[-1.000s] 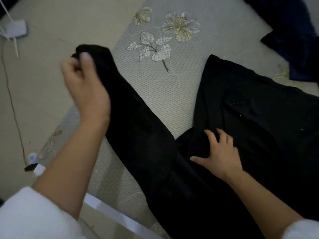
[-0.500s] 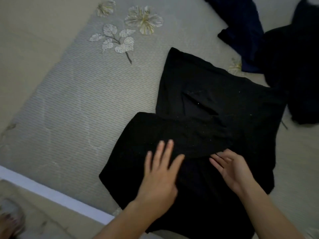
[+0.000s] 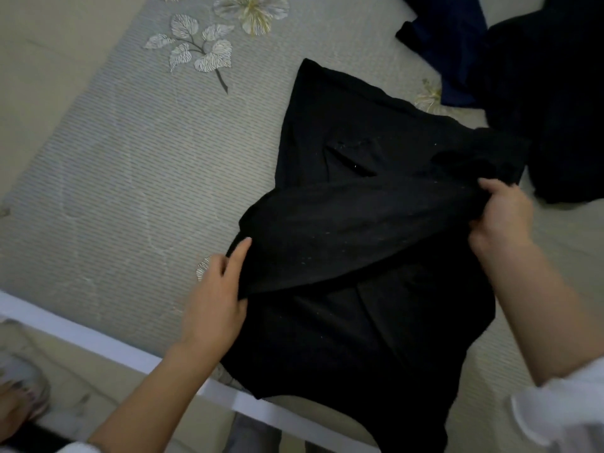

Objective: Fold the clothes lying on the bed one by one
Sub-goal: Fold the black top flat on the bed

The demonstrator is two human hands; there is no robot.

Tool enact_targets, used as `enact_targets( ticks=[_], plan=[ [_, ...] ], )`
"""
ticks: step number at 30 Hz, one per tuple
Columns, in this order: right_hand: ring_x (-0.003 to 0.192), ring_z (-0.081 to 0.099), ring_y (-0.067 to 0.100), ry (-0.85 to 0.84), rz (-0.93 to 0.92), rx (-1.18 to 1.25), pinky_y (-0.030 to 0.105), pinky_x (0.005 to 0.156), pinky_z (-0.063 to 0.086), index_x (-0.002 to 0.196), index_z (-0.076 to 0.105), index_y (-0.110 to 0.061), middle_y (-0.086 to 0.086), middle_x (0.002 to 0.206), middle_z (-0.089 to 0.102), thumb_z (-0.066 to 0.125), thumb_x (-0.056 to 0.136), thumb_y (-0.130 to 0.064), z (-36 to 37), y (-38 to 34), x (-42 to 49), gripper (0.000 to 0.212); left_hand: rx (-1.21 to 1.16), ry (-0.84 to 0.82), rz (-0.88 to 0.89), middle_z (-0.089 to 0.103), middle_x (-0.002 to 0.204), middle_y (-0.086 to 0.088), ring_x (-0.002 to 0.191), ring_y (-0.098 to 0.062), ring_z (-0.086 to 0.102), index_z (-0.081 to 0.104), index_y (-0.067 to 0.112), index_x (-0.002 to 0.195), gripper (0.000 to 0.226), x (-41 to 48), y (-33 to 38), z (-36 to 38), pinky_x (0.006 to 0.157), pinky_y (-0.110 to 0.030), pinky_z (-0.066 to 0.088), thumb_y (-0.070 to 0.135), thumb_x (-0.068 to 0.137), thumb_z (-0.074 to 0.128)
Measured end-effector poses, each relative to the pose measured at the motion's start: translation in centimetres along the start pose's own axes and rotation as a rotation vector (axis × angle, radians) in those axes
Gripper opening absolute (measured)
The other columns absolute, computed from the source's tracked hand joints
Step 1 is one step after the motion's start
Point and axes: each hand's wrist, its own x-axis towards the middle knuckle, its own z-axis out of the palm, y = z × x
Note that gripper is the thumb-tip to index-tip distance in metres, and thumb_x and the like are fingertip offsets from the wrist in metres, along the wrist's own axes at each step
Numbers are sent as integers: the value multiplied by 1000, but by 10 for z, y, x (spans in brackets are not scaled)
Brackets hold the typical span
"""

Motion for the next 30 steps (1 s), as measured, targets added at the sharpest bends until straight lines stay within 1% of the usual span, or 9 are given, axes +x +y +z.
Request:
enact_targets(
  ticks=[4,7,10,12,16,20,24,28,30],
  plan=[
    [92,64,17,-20,266,-294,28,61,52,126,55,-17,6,117,63,66,85,-28,-35,22,20,45,155,-72,195,52,80,-2,59,-23,57,47,21,130,91,-8,11,19,43,-30,45,8,48,83],
    [93,61,21,-75,368,-388,30,65,54,138,43,-11,10,113,58,73,82,-20,-40,46,17,64,188,-125,327,52,78,0,55,-17,56,56,23,124,83,-19,12,29,41,-25,45,12,47,83],
    [85,59,16,52,229,-390,26,70,54,142,38,-12,11,113,57,68,84,-7,-39,52,19,66,299,-236,318,54,78,3,53,-11,56,63,25,123,76,-25,15,27,39,-21,40,19,49,82],
    [92,62,18,96,150,-487,30,78,55,140,40,-13,12,118,58,65,87,-8,-42,52,15,59,308,-303,248,55,89,3,71,-14,61,51,31,136,70,-22,17,24,51,-25,44,34,68,66],
    [108,58,25,23,-112,-914,37,95,47,137,40,-12,10,124,58,66,86,-21,-58,53,-12,58,111,-47,251,57,106,-2,97,-20,56,64,18,121,53,-16,27,18,77,-36,53,47,83,42],
    [131,40,26,-275,-531,-1225,37,106,35,141,40,-12,10,141,44,66,87,-30,-86,84,-68,62,211,-9,206,17,158,-3,145,-25,8,27,31,149,60,0,28,28,111,-49,21,50,92,32],
    [146,-16,20,-689,-512,-1673,37,119,-1,151,-5,-32,-2,159,-16,39,90,-61,-129,141,-116,80,366,-249,64,-24,157,0,142,-28,-26,-13,43,147,74,12,8,44,112,-62,3,73,83,4],
    [148,-1,18,-836,-613,-1755,36,115,4,152,-7,-33,-2,161,7,26,89,-65,-176,164,-147,78,411,-303,78,-33,153,-1,139,-27,-34,-21,42,144,73,4,-2,41,112,-59,-7,72,87,12],
    [148,-3,12,-846,-590,-1716,34,117,3,151,-10,-37,-5,161,8,26,90,-66,-197,155,-151,76,446,-270,219,-22,158,-4,143,-26,-26,-11,37,149,75,-8,-12,36,112,-56,-8,71,87,14]
  ],
)
